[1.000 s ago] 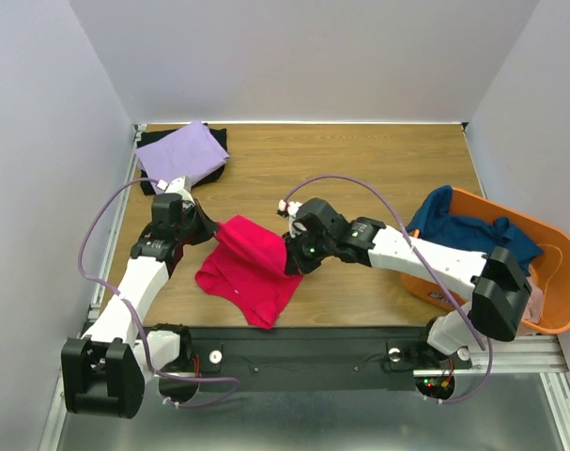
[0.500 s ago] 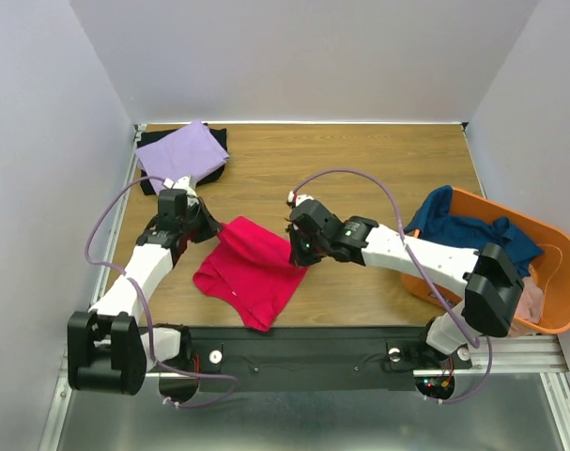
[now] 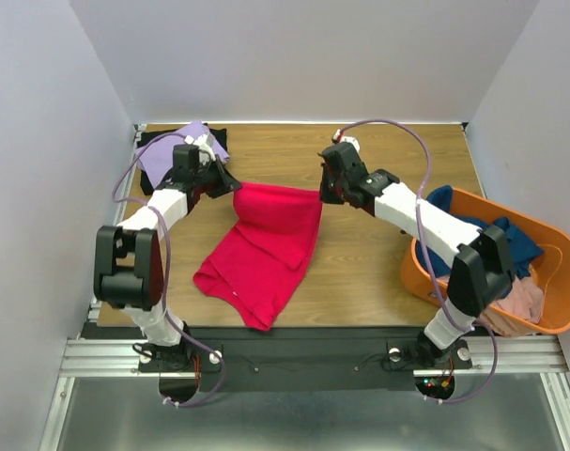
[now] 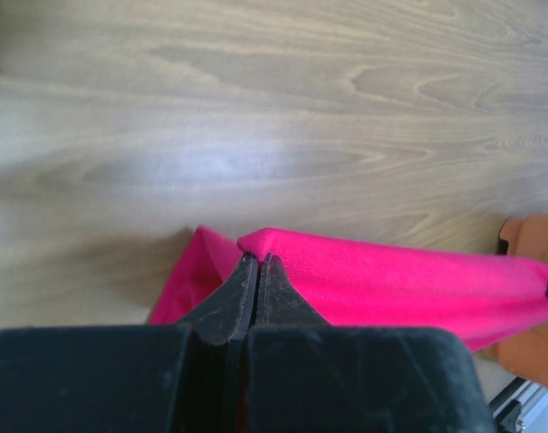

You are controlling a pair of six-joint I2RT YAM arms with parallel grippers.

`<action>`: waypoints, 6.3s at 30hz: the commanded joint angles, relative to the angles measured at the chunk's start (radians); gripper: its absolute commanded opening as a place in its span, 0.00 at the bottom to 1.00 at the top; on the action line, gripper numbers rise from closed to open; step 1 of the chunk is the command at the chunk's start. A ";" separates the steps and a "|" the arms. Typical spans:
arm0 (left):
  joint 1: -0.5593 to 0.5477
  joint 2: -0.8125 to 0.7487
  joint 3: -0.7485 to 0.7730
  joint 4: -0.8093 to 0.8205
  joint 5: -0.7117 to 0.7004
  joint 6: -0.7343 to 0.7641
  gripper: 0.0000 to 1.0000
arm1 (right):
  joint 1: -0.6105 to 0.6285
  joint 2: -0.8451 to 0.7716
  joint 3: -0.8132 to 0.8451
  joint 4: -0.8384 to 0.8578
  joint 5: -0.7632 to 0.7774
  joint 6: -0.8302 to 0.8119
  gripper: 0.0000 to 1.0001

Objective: Fold and stack the t-shirts
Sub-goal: Fold the tshirt

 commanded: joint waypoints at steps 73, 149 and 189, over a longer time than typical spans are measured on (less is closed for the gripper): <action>0.018 -0.252 -0.274 0.137 -0.221 -0.142 0.00 | 0.042 0.056 -0.165 0.022 -0.644 -0.426 0.00; 0.035 0.258 0.393 0.301 0.154 -0.124 0.00 | -0.313 0.387 0.599 0.058 -0.266 -0.342 0.00; 0.024 0.313 0.416 0.037 0.051 -0.075 0.98 | -0.284 0.422 0.511 0.021 -0.328 -0.221 0.59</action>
